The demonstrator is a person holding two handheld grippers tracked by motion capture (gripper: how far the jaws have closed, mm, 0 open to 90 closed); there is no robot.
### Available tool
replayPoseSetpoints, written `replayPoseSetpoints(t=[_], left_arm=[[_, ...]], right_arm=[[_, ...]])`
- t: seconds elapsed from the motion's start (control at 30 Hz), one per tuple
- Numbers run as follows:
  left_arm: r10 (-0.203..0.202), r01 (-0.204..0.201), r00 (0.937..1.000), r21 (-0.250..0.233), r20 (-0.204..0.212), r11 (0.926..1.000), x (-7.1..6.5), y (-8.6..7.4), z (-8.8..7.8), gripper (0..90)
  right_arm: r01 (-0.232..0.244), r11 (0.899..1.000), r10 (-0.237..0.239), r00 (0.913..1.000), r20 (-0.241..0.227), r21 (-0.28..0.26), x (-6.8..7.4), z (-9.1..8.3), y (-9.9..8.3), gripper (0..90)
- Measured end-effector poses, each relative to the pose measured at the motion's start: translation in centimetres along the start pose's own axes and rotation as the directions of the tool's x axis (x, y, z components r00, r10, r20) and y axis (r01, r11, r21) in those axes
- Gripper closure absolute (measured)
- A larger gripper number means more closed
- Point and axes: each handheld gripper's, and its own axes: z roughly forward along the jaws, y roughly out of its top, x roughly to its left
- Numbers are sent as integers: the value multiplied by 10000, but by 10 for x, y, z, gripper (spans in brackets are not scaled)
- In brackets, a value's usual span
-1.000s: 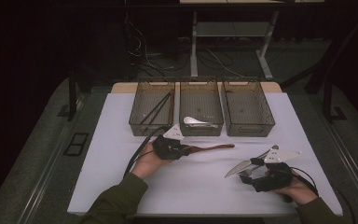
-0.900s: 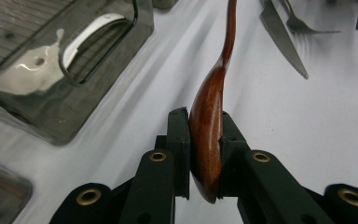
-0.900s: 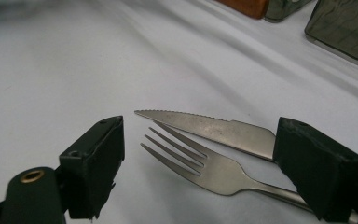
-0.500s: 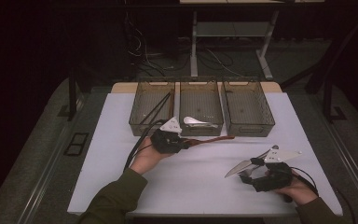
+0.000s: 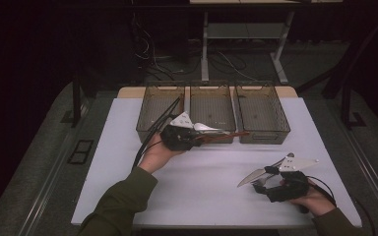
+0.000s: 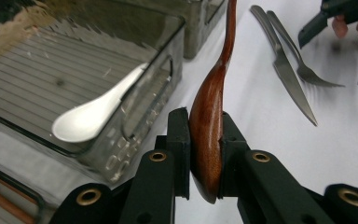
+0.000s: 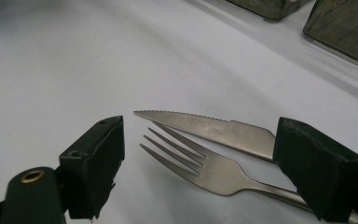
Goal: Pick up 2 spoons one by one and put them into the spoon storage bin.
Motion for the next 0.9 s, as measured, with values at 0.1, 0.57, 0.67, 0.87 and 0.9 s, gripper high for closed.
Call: replayPoseSetpoints(t=[0.1, 0.57, 0.67, 0.87, 0.9], left_arm=[[-55, 54, 9999, -68, -112, 10000, 5, 6, -1, 783], [-503, 511, 9939, 53, -978, 9987, 34, 33, 12, 783], [-614, 632, 9911, 112, -1185, 9979, 43, 35, 15, 783], [-1030, 1075, 9821, 206, -1577, 9940, 59, 36, 21, 783], [-1109, 1157, 9803, 203, -1635, 9931, 61, 36, 22, 783]], right_arm=[[4, 10000, -4, 10000, 0, -10, 0, 0, 0, 162], [-15, 10000, 15, 10000, -28, -4, 0, 0, 0, 162], [-10, 10000, 10, 10000, -21, 1, 0, 0, 0, 162], [-6, 10000, 6, 10000, -27, 3, 0, 0, 0, 162], [-18, 10000, 18, 10000, -36, 0, 0, 0, 0, 162]])
